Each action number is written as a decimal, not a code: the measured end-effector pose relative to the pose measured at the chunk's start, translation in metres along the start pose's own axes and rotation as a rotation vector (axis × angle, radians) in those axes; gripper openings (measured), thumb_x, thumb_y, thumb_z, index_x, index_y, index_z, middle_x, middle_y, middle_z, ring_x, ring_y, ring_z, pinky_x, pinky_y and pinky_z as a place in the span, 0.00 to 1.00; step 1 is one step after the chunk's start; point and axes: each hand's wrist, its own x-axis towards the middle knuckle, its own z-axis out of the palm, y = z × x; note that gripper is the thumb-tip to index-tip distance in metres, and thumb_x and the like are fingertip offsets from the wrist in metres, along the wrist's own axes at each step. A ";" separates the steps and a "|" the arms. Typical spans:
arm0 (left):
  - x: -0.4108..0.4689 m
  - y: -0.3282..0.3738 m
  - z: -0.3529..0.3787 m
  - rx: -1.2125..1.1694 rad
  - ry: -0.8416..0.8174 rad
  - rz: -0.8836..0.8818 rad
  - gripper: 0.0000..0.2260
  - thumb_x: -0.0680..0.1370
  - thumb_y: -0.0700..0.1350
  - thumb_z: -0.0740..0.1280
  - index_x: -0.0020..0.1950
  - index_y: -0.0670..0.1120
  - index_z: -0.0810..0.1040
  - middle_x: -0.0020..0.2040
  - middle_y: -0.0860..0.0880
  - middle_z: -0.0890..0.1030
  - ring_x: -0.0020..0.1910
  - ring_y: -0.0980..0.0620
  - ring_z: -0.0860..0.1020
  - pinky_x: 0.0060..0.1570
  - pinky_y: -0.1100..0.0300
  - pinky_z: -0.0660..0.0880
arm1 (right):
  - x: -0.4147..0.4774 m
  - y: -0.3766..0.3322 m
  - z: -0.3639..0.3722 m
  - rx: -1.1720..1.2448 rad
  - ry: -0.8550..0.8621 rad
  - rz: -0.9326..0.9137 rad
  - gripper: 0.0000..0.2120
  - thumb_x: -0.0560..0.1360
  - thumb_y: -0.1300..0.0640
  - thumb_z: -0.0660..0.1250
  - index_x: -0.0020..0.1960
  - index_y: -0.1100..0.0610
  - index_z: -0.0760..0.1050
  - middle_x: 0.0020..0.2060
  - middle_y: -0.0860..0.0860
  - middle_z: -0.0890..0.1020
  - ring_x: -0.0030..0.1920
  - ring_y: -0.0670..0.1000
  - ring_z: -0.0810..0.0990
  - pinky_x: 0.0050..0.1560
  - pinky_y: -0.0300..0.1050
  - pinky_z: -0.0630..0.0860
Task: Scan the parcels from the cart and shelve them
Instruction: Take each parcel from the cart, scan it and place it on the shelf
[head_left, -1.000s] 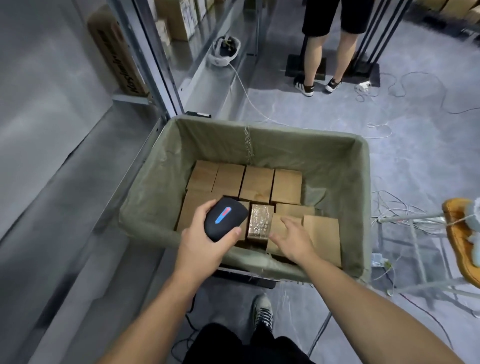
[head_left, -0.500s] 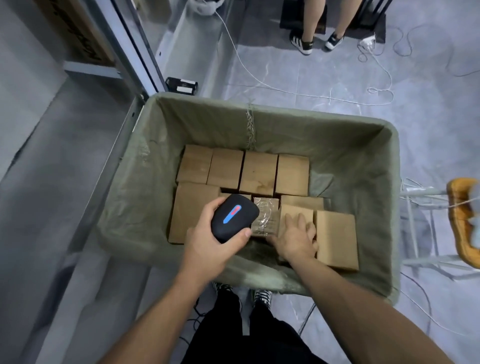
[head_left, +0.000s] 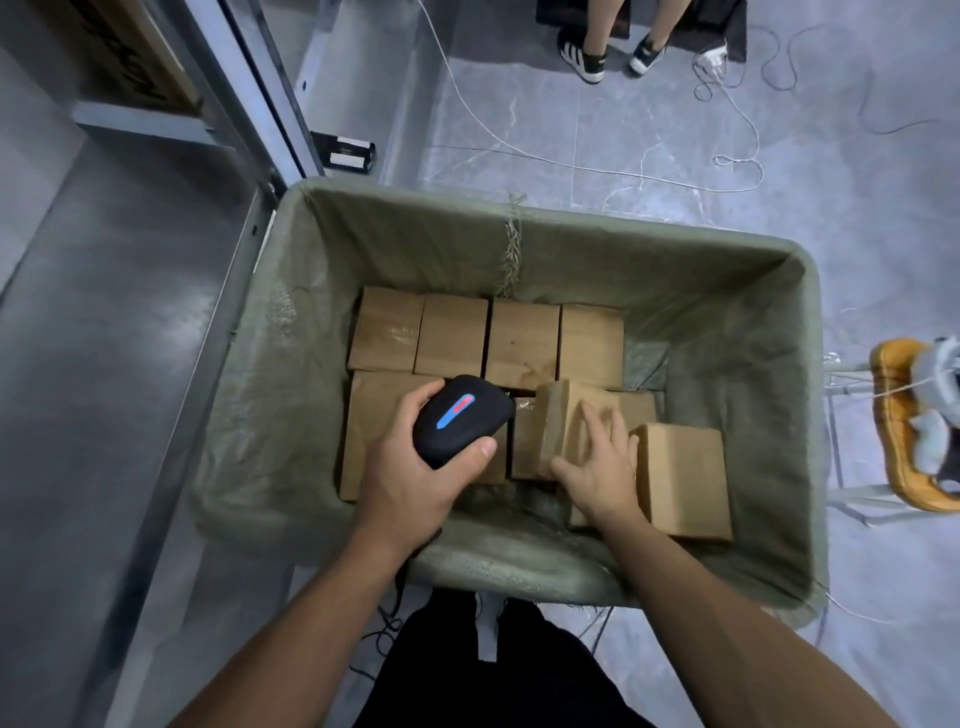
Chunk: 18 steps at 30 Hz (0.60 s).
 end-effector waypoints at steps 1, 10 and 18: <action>0.001 -0.001 0.000 -0.005 -0.002 -0.004 0.31 0.62 0.63 0.74 0.65 0.62 0.75 0.52 0.61 0.84 0.48 0.52 0.85 0.51 0.44 0.83 | 0.001 -0.001 0.002 0.063 -0.009 -0.009 0.41 0.75 0.54 0.72 0.80 0.39 0.54 0.82 0.47 0.45 0.81 0.59 0.41 0.78 0.62 0.47; 0.002 -0.013 -0.009 -0.002 0.018 0.013 0.25 0.64 0.62 0.75 0.59 0.70 0.74 0.54 0.66 0.82 0.51 0.56 0.84 0.50 0.44 0.83 | 0.004 0.006 0.008 0.347 -0.116 -0.047 0.43 0.77 0.60 0.70 0.80 0.37 0.49 0.82 0.45 0.48 0.80 0.51 0.51 0.74 0.50 0.54; 0.002 -0.009 -0.006 -0.034 -0.011 0.017 0.30 0.63 0.63 0.73 0.64 0.61 0.75 0.53 0.67 0.82 0.51 0.61 0.82 0.52 0.50 0.83 | -0.006 0.008 0.004 0.157 -0.038 -0.067 0.42 0.78 0.63 0.66 0.80 0.36 0.49 0.82 0.47 0.46 0.79 0.52 0.53 0.69 0.40 0.56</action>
